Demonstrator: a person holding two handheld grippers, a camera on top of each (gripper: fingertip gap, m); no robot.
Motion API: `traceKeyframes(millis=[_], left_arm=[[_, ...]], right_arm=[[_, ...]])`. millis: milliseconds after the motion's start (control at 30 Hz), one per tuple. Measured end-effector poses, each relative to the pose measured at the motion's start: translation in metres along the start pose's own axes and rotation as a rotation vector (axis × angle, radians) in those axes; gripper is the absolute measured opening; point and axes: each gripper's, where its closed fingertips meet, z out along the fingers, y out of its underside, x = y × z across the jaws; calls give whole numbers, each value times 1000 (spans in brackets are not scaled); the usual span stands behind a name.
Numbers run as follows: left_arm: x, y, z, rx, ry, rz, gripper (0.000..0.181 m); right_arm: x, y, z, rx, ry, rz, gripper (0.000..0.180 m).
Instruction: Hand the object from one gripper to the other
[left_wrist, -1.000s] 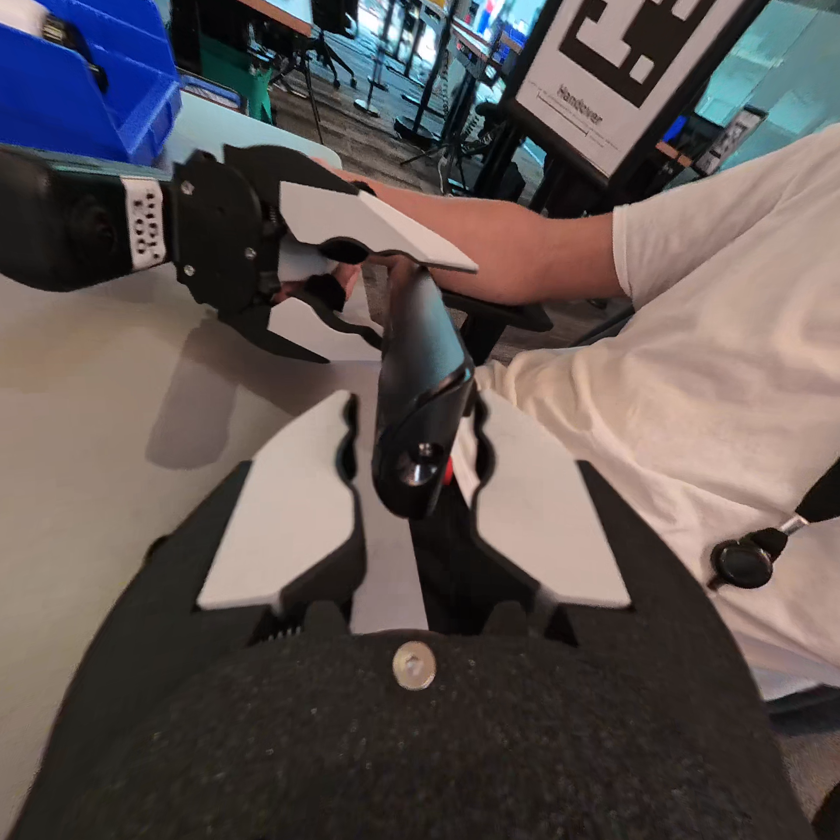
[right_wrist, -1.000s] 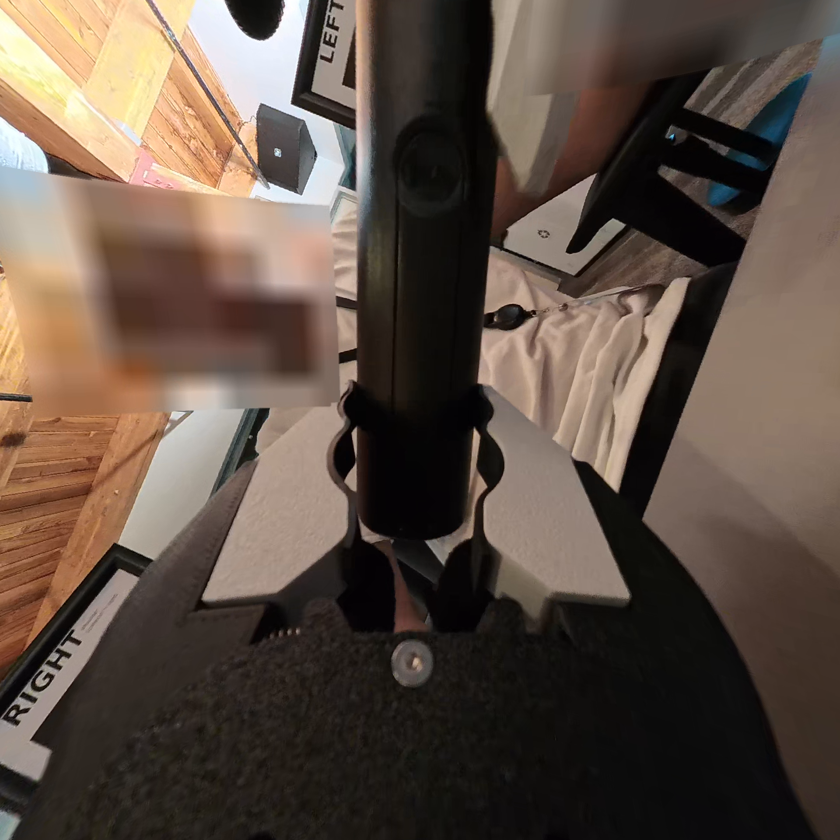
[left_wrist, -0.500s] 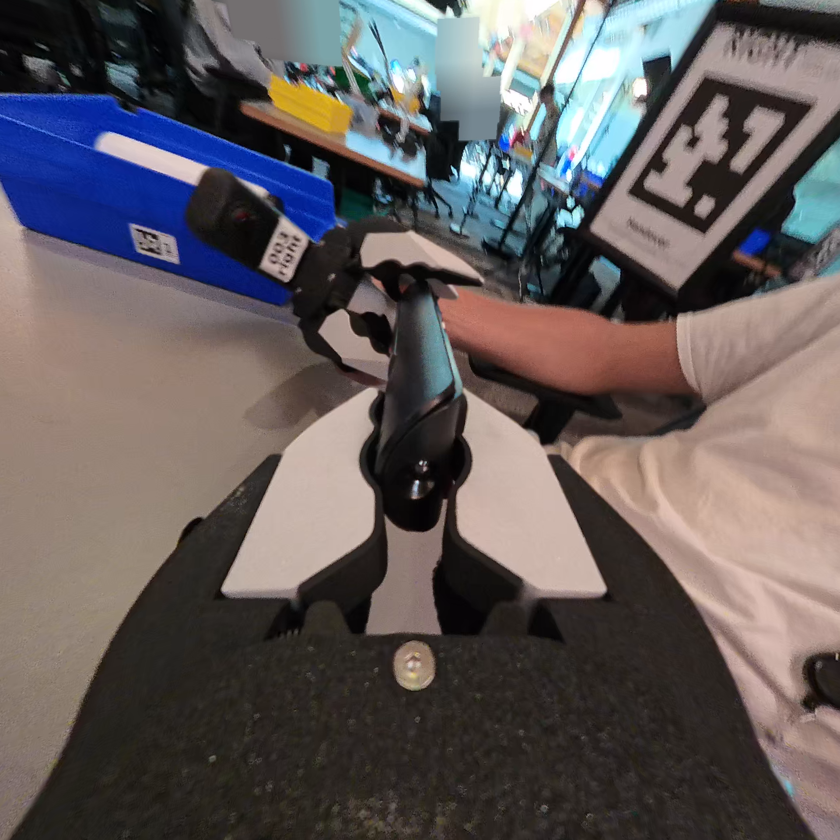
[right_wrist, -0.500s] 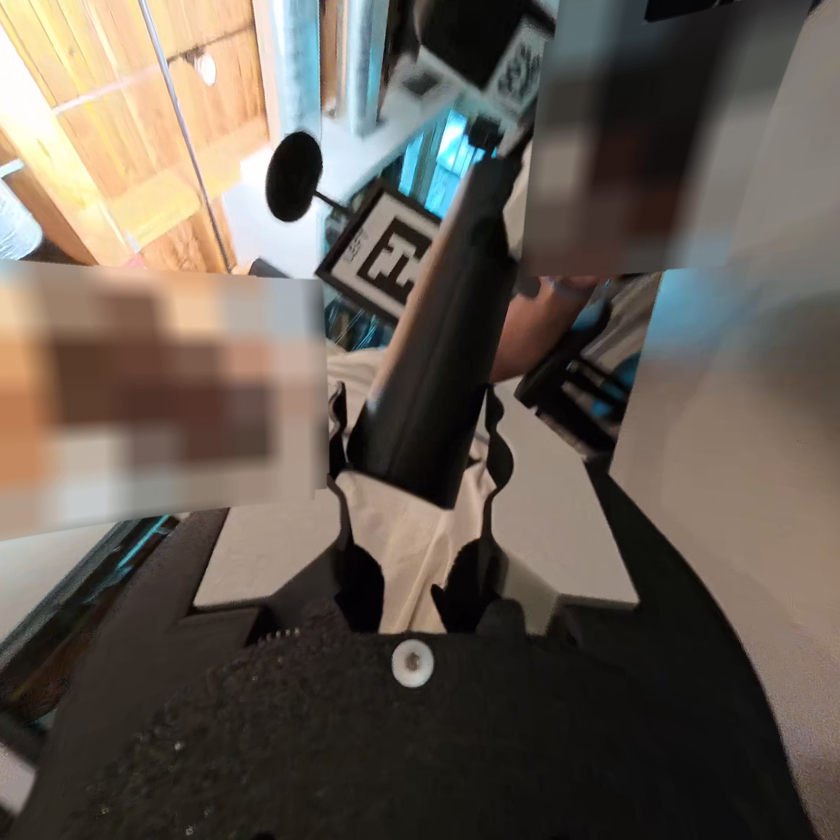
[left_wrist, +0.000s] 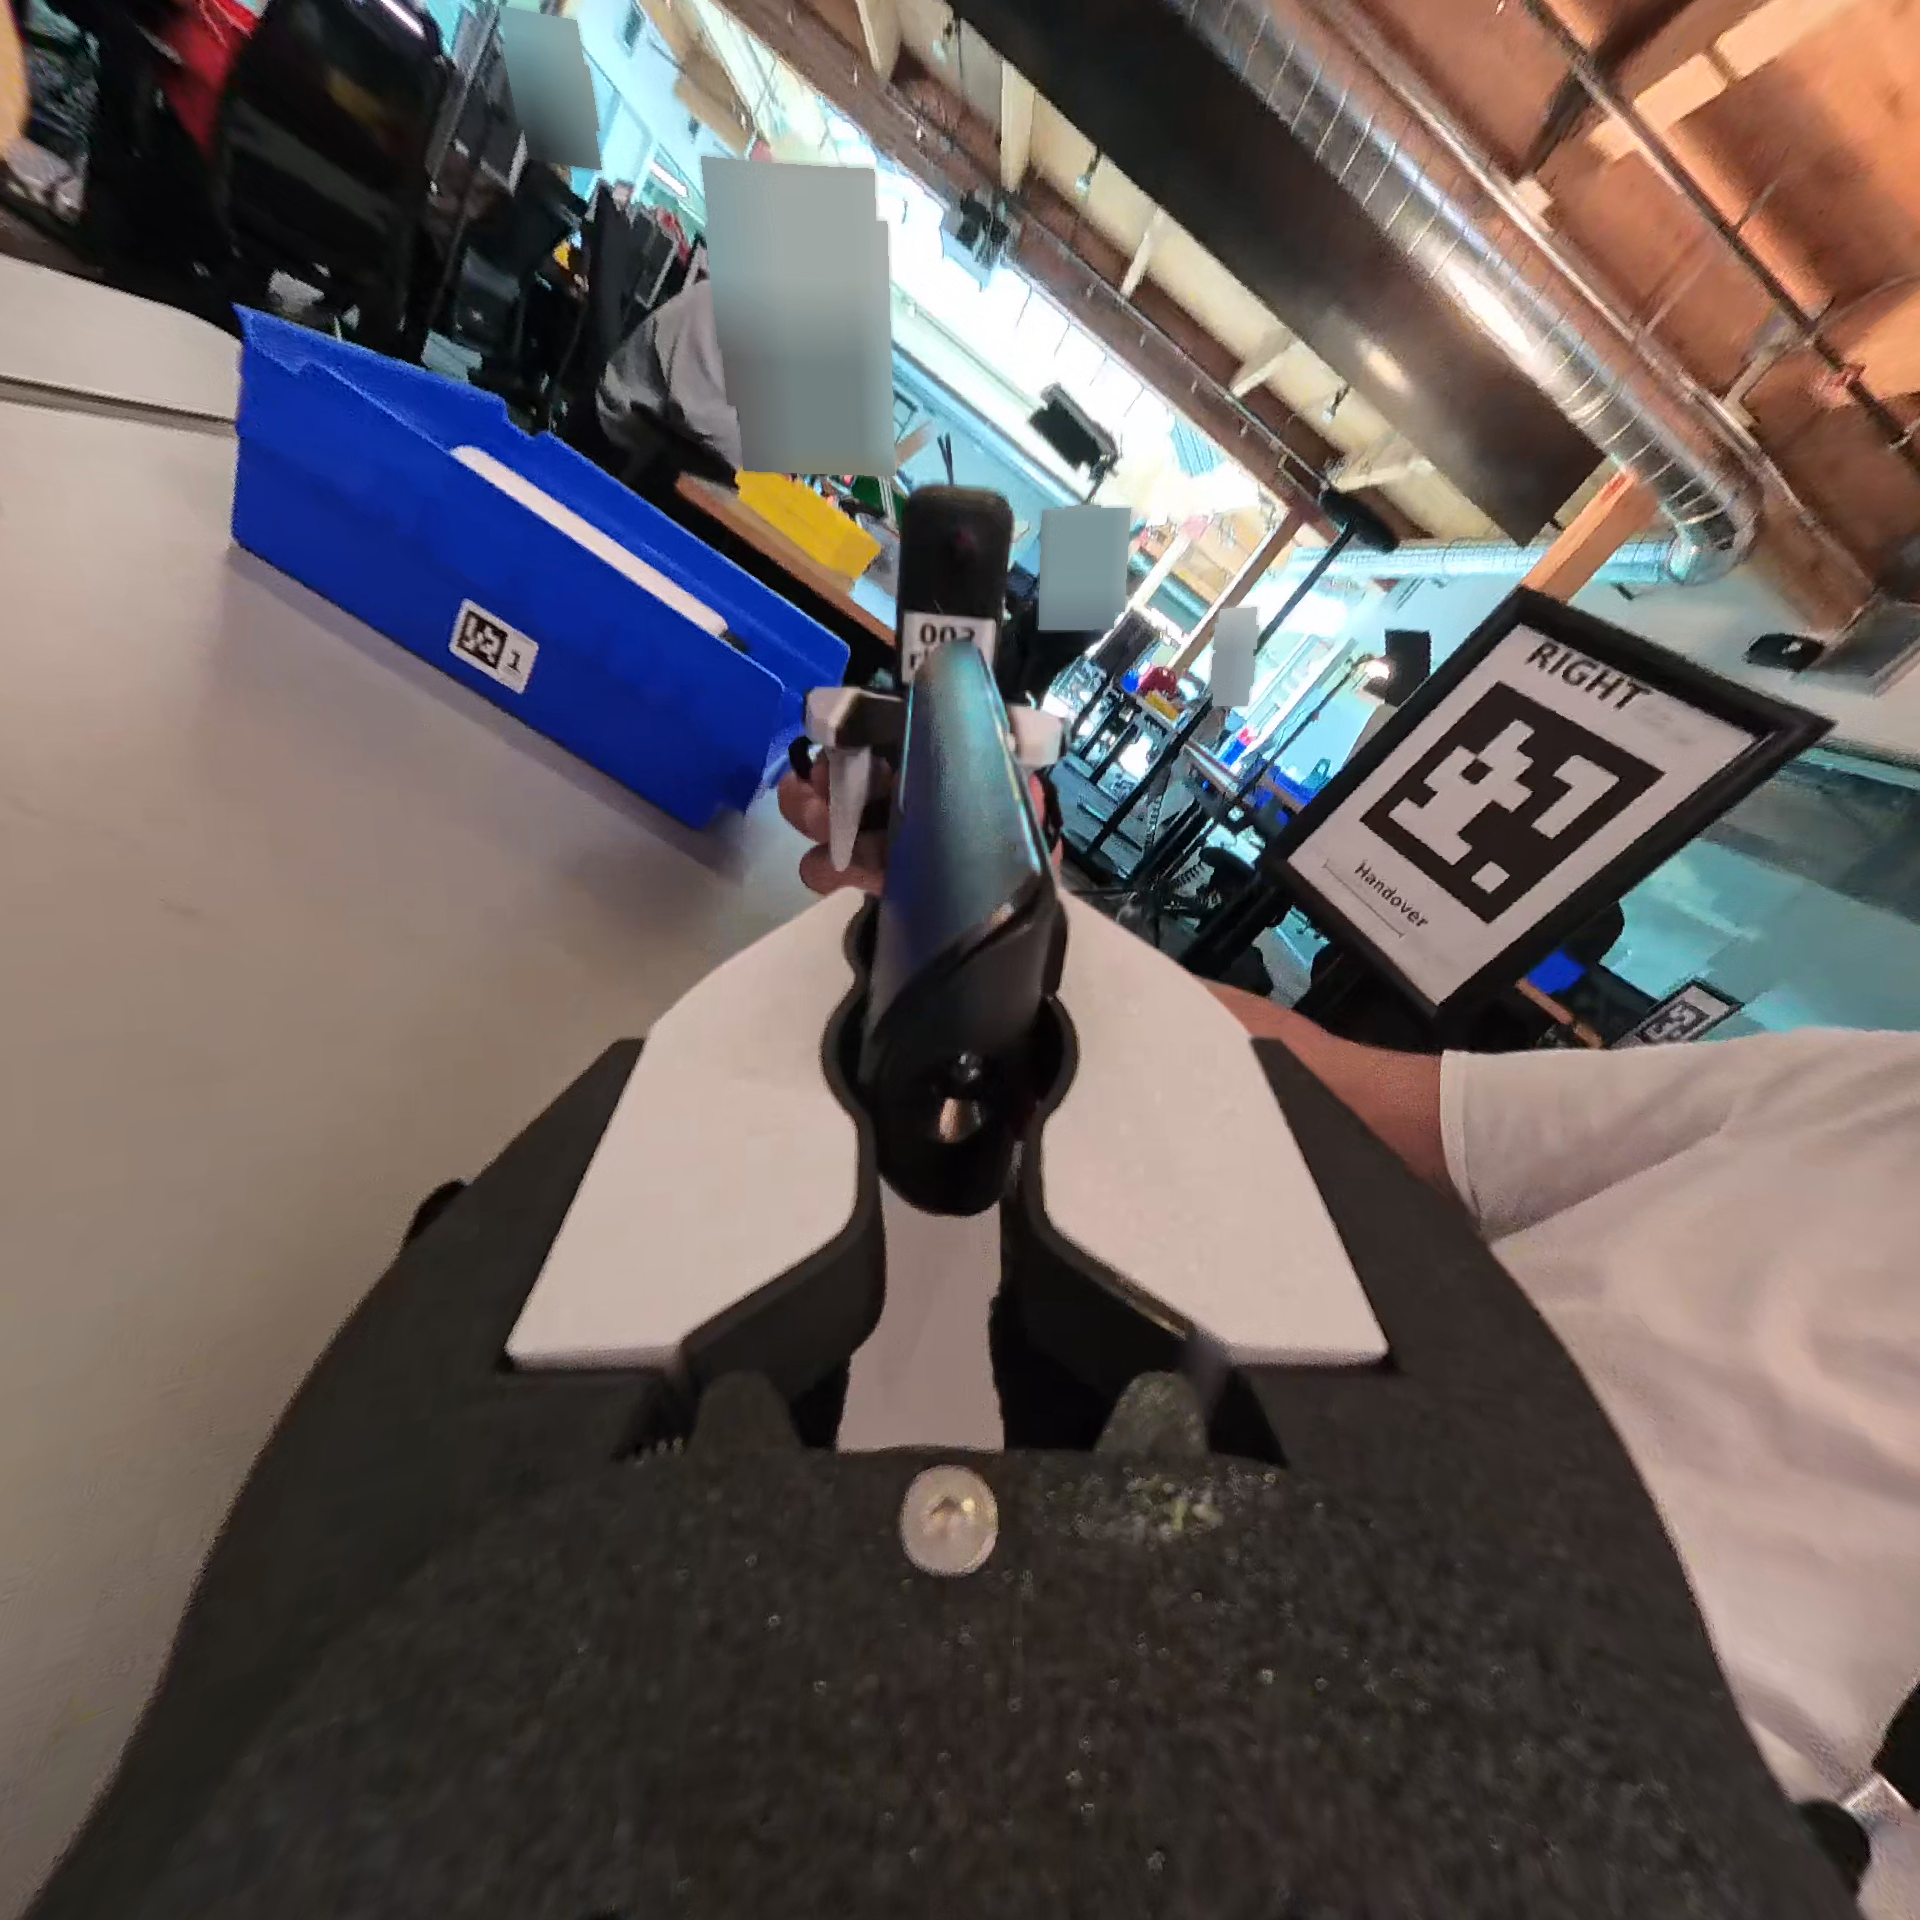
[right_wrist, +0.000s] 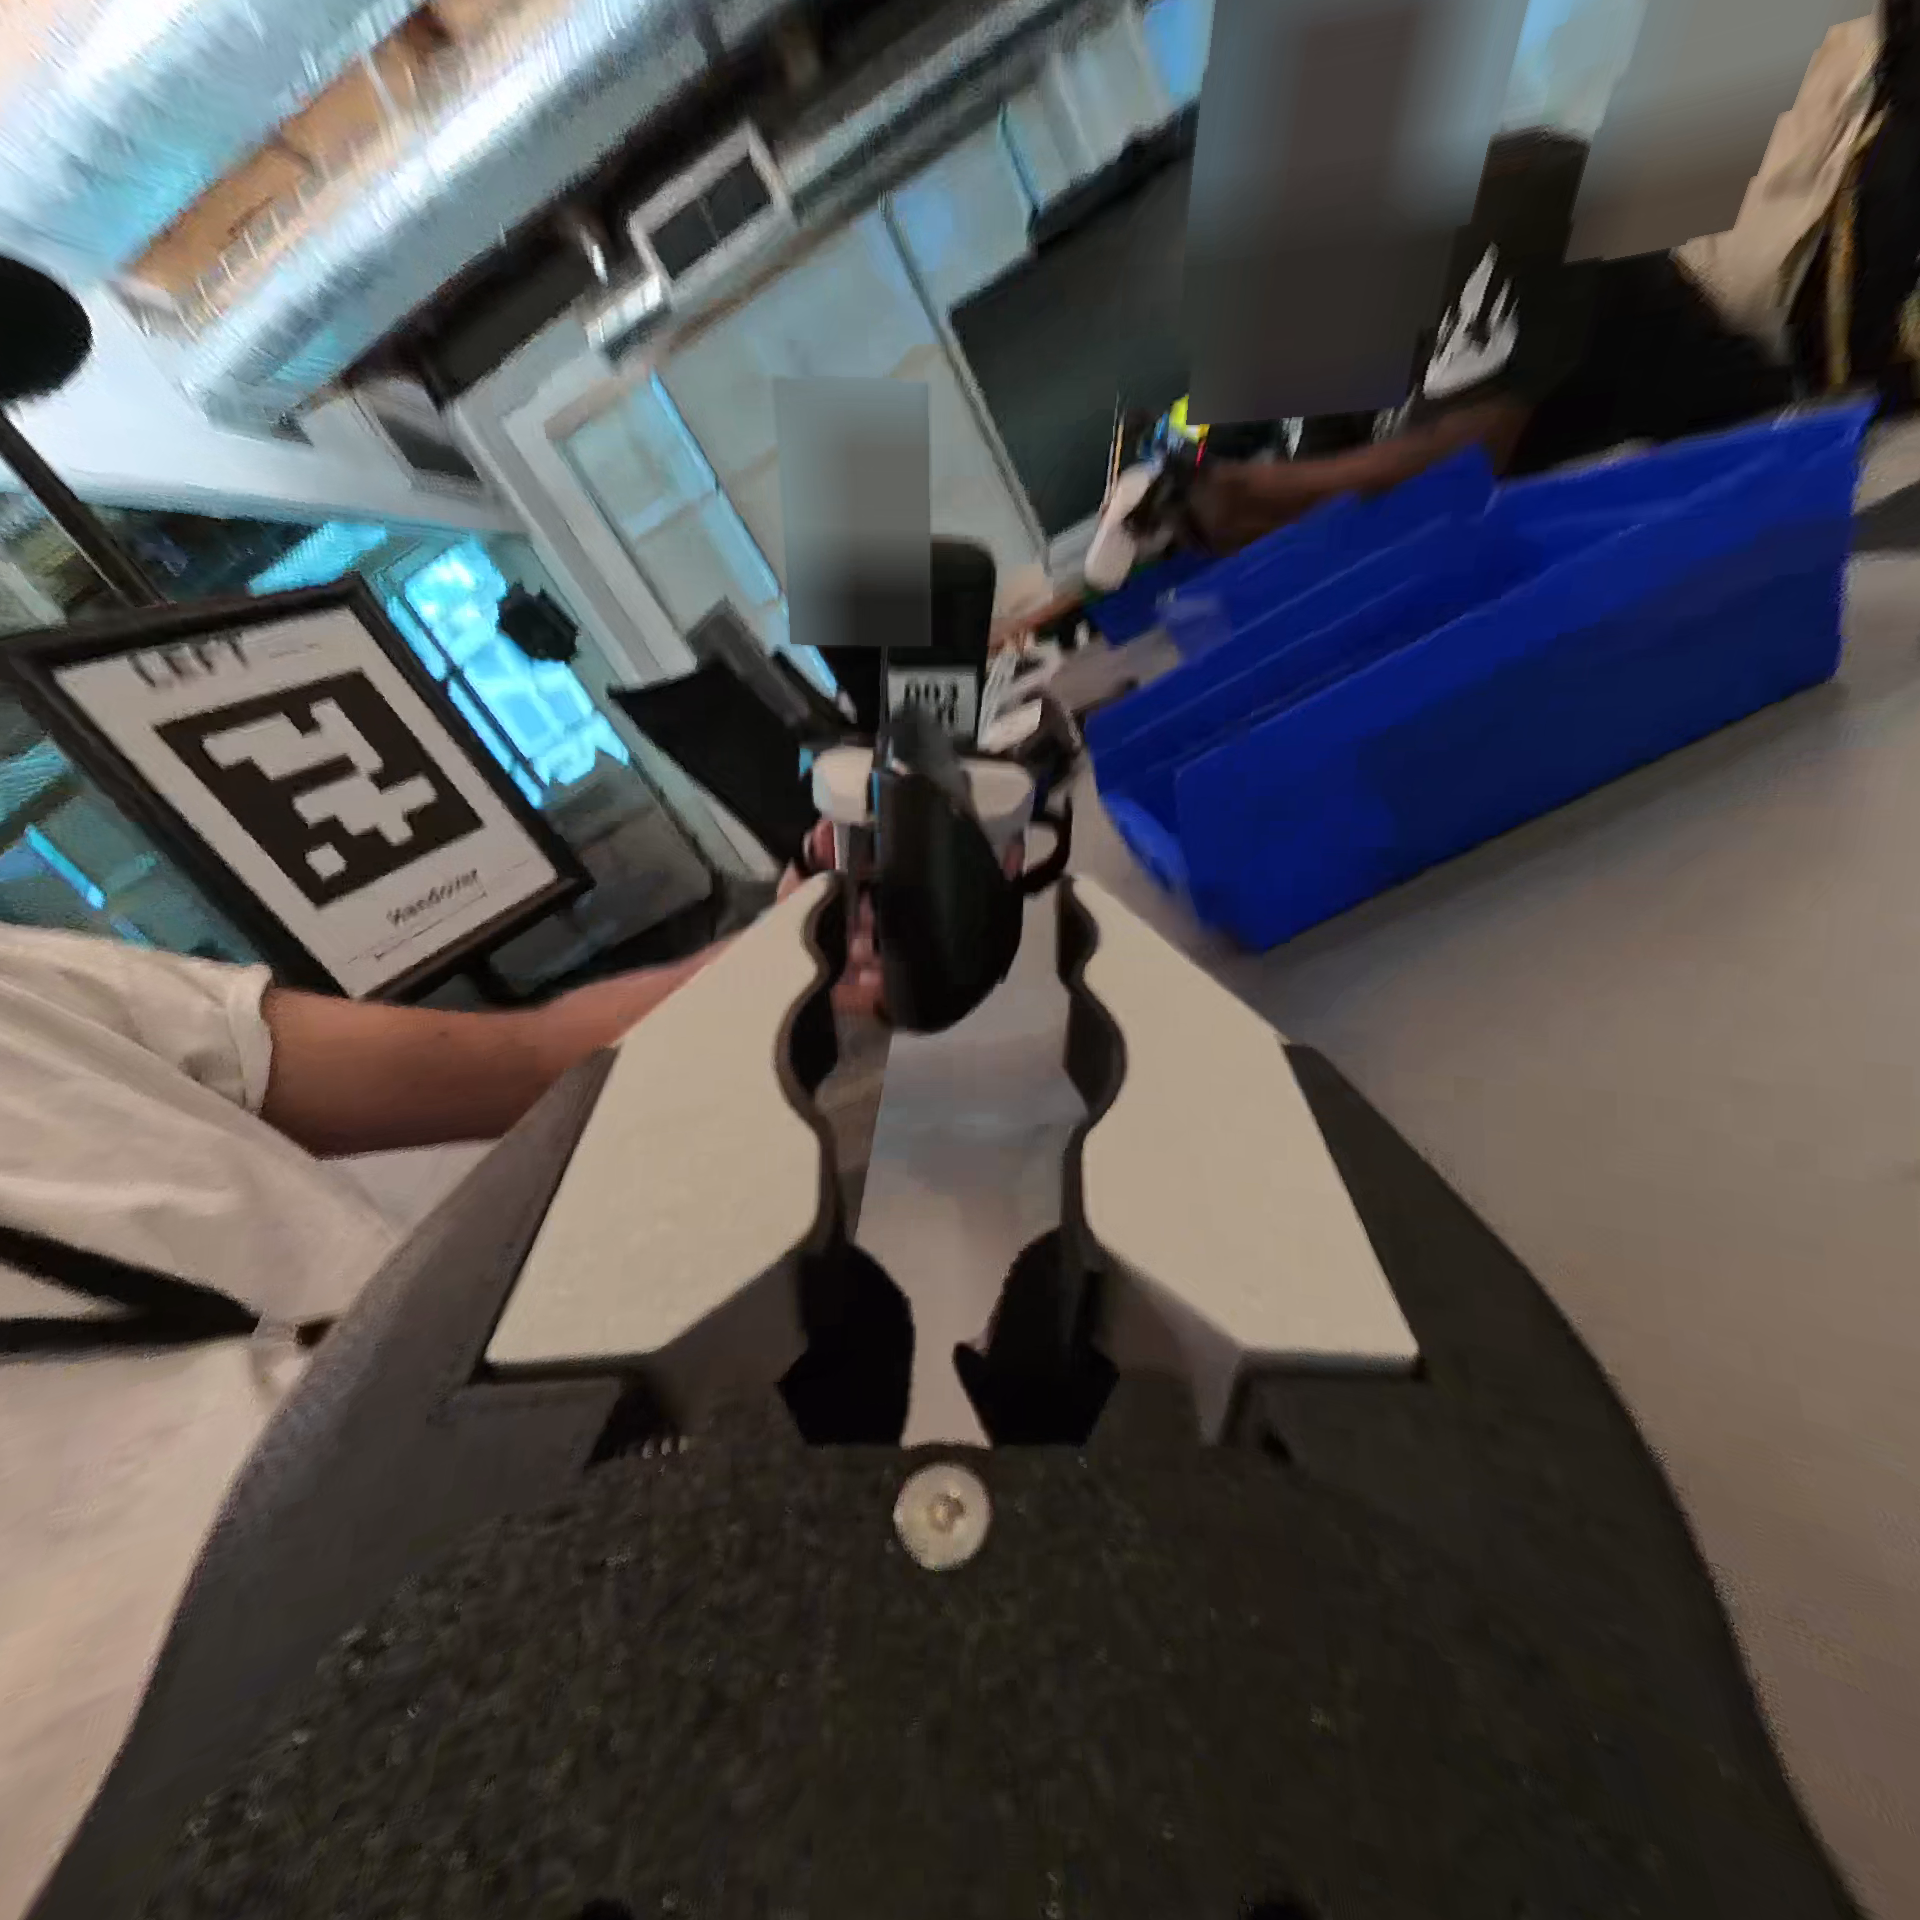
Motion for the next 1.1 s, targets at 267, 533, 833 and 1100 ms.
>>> traceKeyframes(millis=[267, 533, 833, 1100], left_arm=[[-10, 9, 2, -49, -42, 40, 29], [-72, 0, -18, -239, -795, 608, 90], [-90, 37, -10, -656, -1057, 1068, 88], [-86, 58, -6, -753, -937, 1042, 58]], right_arm=[[-1, 15, 1, -146, -16, 40, 21], [52, 17, -23, -138, 224, 203, 20], [37, 43, -4, -300, 189, 219, 21], [21, 44, 2, -289, 107, 96, 24]])
